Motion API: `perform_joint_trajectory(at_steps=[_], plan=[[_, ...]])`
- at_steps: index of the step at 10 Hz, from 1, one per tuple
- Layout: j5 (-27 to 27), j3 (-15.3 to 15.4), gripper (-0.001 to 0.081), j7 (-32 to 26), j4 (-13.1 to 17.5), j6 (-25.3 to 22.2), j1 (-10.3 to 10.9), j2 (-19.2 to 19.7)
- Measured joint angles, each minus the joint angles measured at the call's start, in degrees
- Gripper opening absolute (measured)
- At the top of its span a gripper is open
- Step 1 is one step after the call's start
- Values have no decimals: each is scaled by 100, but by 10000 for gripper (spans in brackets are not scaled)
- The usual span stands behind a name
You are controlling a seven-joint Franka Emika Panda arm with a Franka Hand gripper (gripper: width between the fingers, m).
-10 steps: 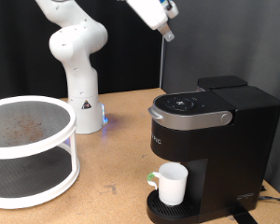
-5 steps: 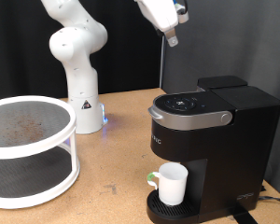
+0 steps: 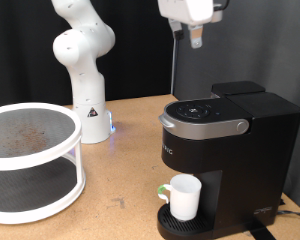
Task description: Make a cup of coffee with the keurig machine
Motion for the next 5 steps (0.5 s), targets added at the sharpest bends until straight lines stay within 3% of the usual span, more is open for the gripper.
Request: perform_joint_trajectory(at_steps=[5], plan=[[-2, -13, 807, 9, 905, 125, -2, 958]])
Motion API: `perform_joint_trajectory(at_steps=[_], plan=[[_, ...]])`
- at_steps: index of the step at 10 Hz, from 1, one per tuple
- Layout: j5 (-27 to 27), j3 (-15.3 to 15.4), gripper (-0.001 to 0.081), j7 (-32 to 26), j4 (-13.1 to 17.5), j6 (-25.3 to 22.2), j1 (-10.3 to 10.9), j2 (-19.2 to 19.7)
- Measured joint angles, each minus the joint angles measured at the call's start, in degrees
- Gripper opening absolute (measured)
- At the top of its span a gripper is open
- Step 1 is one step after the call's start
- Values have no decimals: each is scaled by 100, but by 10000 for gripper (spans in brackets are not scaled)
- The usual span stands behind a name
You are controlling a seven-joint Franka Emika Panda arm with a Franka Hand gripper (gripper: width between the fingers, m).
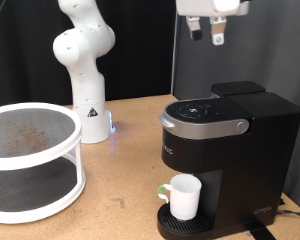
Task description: Make a cup of coffee with the keurig machine
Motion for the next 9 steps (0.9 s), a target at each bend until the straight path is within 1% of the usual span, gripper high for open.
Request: perform_joint_trajectory(at_steps=[1, 3, 5, 6, 7, 8, 9], plan=[[92, -18, 807, -65, 122, -11, 0, 198], [443, -79, 807, -410, 285, -176, -3, 539], [586, -82, 807, -693, 219, -172, -4, 681], [624, -80, 807, -808, 120, -159, -4, 695], [638, -78, 680, -890, -2, -132, -4, 694], [637, -76, 680, -941, -139, -84, -4, 691], [634, -76, 502, -962, -292, 0, -4, 685]])
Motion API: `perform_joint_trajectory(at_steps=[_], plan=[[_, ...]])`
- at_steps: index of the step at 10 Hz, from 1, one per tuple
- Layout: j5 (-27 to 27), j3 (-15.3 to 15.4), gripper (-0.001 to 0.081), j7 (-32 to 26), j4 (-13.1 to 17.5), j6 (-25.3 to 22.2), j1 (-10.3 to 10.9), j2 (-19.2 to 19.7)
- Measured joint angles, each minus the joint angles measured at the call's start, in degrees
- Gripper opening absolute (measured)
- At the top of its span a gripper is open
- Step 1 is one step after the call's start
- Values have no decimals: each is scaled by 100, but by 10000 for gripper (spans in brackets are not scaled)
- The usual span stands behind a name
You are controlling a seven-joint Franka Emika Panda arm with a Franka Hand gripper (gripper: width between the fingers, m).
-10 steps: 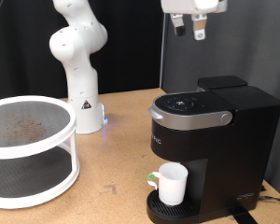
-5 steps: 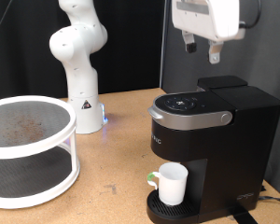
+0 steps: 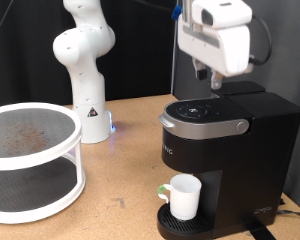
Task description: Make a cup of coffee with the keurig machine
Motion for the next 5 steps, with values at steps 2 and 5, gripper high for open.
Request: perform_joint_trajectory(at_steps=[2, 5], plan=[[-2, -3, 314, -1, -320, 284, -12, -21], [-2, -15, 24, 7, -627, 548, -62, -24]])
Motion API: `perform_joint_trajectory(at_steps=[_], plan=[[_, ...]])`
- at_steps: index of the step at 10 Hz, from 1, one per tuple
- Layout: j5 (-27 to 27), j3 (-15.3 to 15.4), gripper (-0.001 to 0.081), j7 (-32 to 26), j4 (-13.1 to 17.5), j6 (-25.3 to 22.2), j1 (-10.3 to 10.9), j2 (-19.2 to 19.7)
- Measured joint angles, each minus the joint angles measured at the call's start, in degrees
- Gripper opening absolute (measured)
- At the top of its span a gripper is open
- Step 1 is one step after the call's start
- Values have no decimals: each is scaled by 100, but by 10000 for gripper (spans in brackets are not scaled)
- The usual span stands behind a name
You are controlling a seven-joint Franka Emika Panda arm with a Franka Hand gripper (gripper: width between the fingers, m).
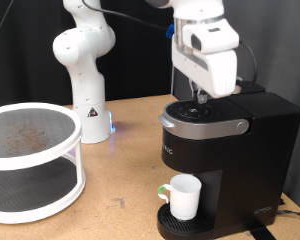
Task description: Make a cup of coffee with the keurig machine
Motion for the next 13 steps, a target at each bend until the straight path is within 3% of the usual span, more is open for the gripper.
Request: perform_joint_trajectory(at_steps=[5, 7, 13], plan=[[75, -134, 3, 32, -162, 10, -63, 72], [342, -209, 3, 1, -143, -48, -68, 88], [1270, -475, 3, -330, 322, -763, -120, 513]])
